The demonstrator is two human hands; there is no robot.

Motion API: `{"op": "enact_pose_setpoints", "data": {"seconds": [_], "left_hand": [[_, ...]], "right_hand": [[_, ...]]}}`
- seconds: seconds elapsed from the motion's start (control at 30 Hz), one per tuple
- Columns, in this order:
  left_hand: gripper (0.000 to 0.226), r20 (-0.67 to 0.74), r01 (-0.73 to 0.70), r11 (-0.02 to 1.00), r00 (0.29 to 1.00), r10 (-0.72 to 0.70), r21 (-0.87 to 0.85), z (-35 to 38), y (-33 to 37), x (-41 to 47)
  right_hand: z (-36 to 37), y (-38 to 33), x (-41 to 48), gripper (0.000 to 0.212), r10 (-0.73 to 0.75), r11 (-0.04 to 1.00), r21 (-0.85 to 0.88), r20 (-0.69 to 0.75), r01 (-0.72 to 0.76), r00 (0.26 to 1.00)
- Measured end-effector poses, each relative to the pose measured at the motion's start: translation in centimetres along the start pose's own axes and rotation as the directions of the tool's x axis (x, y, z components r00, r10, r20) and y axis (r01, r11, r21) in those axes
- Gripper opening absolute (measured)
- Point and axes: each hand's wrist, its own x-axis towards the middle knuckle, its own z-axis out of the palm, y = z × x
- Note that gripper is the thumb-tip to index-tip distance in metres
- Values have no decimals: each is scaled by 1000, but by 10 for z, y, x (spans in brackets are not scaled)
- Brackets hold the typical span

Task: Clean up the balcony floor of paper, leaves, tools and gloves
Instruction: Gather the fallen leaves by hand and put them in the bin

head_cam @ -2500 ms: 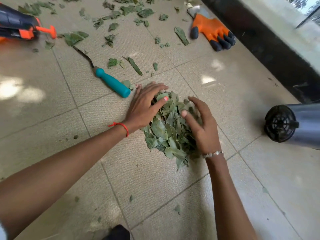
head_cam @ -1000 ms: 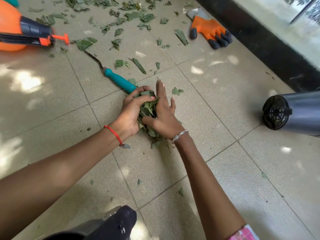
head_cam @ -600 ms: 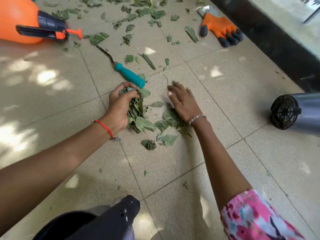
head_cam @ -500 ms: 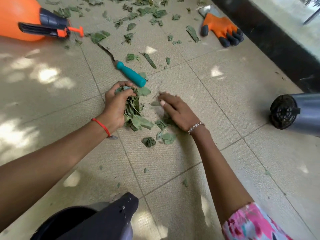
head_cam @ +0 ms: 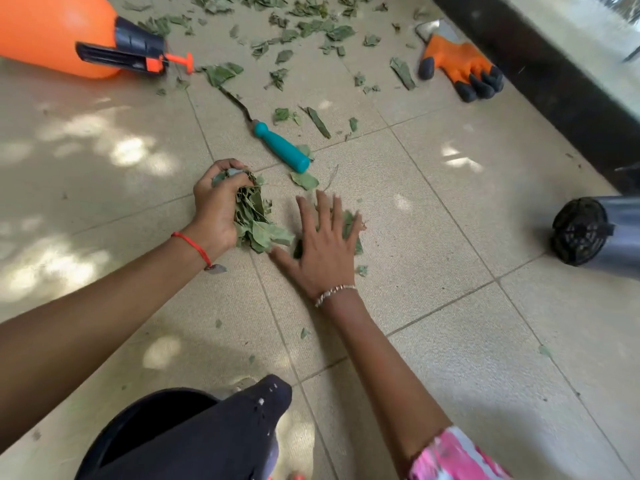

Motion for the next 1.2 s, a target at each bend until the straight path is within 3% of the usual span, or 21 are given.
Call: {"op": "enact_pose_setpoints", "data": {"seconds": [0.1,0.23,0.3,0.37,0.47,0.53,0.63,0.73,0.97,1.07,1.2], "left_hand": [[30,-53,5,1000,999,-6,-16,-13,3,8],[30,-76,12,1000,997,-14,-21,-21,2,12],[30,-67,19,1000,998,-20,-16,-21,1,12],[30,-66,25,1000,998,-25,-11,-20,2,12],[30,-66,22,1000,998,-22,2,-18,1,12],[30,-65,22,1000,998,-21,9,-16,1,12],[31,-63,18,1000,998,-17,11,-15,2,11],[31,-46,16,1000,999,-16,-5,-10,2,9],[31,-31,3,1000,1000,-3,7,4,2,7],[31,-30,-3,1000,1000,3,0,6,2,8],[31,-23,-4,1000,1000,4,4,8,0,9]], "right_hand": [[-3,-5,24,88,-116,990,-74,37,119,993],[1,2,38,100,-127,986,-102,79,134,989],[-1,5,31,97,-130,987,-87,26,132,991],[-3,9,18,79,-145,989,-51,-54,142,988],[-8,21,0,61,-54,993,87,-248,78,967],[-10,29,-14,68,47,990,144,-327,1,944],[-6,32,-34,104,109,980,183,-155,-80,982],[5,26,-36,113,55,996,76,-86,-48,995],[7,11,12,74,122,992,17,-56,-121,991],[8,15,30,57,164,986,14,-107,-164,981],[6,26,42,50,182,983,4,-111,-183,977]]}}
